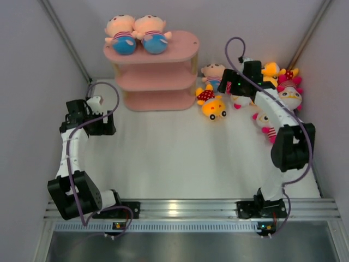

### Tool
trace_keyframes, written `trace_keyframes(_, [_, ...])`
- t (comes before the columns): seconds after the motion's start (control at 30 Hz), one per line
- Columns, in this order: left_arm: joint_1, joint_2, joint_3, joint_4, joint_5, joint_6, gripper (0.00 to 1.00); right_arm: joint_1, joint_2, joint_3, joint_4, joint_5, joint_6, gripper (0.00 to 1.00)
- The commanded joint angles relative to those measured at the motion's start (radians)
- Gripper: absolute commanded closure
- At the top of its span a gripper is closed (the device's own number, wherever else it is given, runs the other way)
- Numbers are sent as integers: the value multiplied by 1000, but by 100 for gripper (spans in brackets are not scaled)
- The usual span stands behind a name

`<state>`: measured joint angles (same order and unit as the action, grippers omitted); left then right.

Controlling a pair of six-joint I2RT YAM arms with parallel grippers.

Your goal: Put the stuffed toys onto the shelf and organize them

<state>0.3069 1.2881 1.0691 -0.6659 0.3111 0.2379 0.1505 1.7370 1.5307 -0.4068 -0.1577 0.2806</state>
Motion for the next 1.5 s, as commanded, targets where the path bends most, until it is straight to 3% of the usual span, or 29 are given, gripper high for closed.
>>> trace_keyframes(0.0, [8, -6, -6, 26, -30, -6, 2, 53, 179, 101, -119, 44, 2, 1])
trace_keyframes(0.1, [6, -1, 3, 5, 6, 15, 2, 90, 262, 79, -47, 69, 19, 1])
trace_keyframes(0.23, [6, 5, 12, -55, 169, 69, 2, 103, 337, 82, -64, 115, 19, 1])
trace_keyframes(0.3, [6, -10, 15, -90, 255, 90, 2, 103, 311, 4, -9, 64, 11, 27])
trace_keyframes(0.4, [3, -35, 15, -124, 386, 138, 5, 104, 204, -126, 60, -11, -4, 78])
trace_keyframes(0.5, [-17, -59, 12, -127, 431, 164, 18, 104, 43, -245, 56, -95, -47, 99])
trace_keyframes(0.63, [-139, -101, 14, -129, 385, 260, 13, 126, -172, -313, -94, -378, -226, 100])
trace_keyframes(0.8, [-366, -180, 49, -129, 301, 492, 7, 257, -261, -279, -351, -396, -374, 100])
trace_keyframes(0.87, [-442, -155, 142, -165, 167, 554, 6, 294, -277, -261, -414, -411, -420, 100])
trace_keyframes(1.0, [-515, -218, 183, -254, 7, 850, 2, 429, -272, -222, -464, -456, -510, 100])
trace_keyframes(1.03, [-552, -260, 158, -259, -12, 1044, 2, 454, -252, -212, -474, -479, -527, 100])
trace_keyframes(1.07, [-566, -365, 97, -261, -12, 1152, 2, 478, -238, -183, -489, -493, -543, 100])
trace_keyframes(1.1, [-584, -421, 63, -259, 6, 1360, 2, 516, -222, -166, -503, -509, -579, 100])
trace_keyframes(1.2, [-591, -613, -53, -259, 138, 1567, 2, 557, -150, -86, -562, -529, -612, 100])
trace_keyframes(1.33, [-591, -785, -216, -334, 229, 1976, 2, 592, -42, 41, -621, -545, -627, 100])
trace_keyframes(1.47, [-591, -793, -255, -431, 275, 2087, 2, 618, 25, 172, -635, -549, -623, 100])
